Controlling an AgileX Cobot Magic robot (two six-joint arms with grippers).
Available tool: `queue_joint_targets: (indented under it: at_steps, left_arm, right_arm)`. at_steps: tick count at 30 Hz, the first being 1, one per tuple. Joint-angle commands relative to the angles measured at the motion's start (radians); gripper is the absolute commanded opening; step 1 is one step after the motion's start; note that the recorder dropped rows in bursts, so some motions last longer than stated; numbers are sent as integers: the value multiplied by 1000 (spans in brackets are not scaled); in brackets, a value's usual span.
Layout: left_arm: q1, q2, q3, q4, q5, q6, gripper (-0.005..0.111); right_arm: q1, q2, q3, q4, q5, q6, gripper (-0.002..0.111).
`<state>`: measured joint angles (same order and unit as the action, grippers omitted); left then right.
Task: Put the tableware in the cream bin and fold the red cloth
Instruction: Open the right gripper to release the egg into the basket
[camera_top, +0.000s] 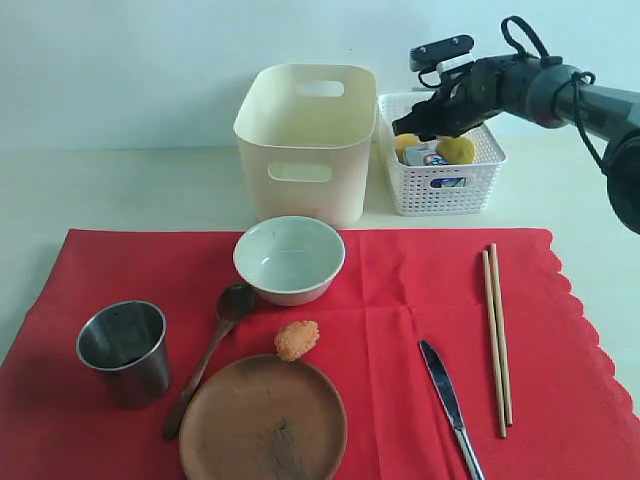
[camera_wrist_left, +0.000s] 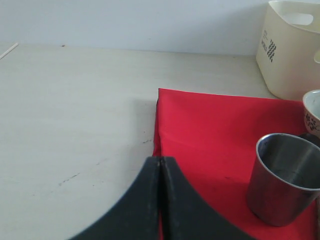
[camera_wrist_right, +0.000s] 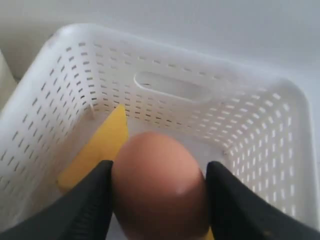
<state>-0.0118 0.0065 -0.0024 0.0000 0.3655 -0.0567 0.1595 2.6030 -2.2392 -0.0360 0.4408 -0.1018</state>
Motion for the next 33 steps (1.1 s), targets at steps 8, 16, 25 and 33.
queue_joint_targets:
  at_steps: [8, 16, 25, 33]
  left_arm:
    - [1, -7, 2, -6, -11, -4, 0]
    - [1, -7, 2, -6, -11, -4, 0]
    - [1, -7, 2, -6, -11, -4, 0]
    - [1, -7, 2, -6, -11, -4, 0]
  right_arm:
    - [-7, -93, -11, -6, 168, 3, 76]
    - [-7, -153, -11, -6, 347, 27, 67]
    - [-7, -247, -11, 17, 559, 17, 21]
    - [-7, -413, 163, 177, 541, -61, 0]
